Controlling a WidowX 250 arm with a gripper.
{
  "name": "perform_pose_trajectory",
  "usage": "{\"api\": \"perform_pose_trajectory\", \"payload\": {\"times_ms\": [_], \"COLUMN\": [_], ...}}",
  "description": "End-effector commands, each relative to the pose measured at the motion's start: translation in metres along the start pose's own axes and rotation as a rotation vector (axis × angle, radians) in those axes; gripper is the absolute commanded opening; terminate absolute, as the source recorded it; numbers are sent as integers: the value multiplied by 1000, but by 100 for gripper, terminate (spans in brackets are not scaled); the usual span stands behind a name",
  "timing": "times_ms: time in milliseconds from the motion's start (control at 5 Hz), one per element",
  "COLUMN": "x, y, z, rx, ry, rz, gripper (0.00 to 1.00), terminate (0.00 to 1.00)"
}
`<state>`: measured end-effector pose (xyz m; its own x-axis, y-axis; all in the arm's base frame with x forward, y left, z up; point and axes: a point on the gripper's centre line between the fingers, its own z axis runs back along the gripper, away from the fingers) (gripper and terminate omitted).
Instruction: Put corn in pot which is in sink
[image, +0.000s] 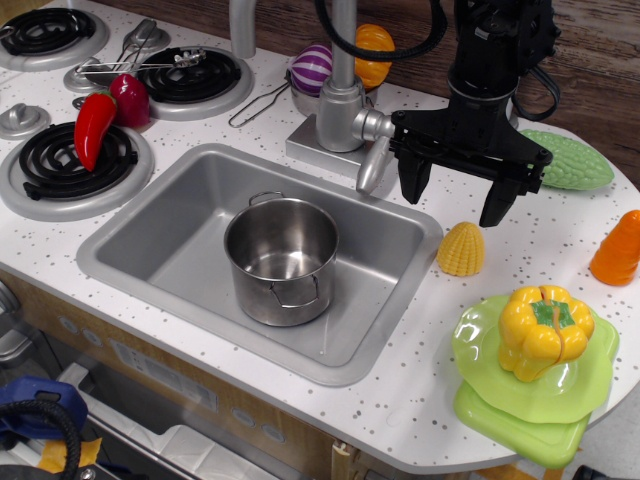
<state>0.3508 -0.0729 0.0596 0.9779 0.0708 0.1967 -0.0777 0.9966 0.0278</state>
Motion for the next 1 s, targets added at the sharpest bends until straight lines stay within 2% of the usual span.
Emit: {"api": "perform_pose_trajectory", "payload": {"times_ms": [0, 200, 800], "x": [0, 7, 7], "y": [0, -2, -4], "z": [0, -2, -35], "rx": [0, -31, -118], "ry": [0, -14, -77], "rz": [0, -14, -5], "gripper": [100, 100, 100], "terminate": [0, 0, 0]}}
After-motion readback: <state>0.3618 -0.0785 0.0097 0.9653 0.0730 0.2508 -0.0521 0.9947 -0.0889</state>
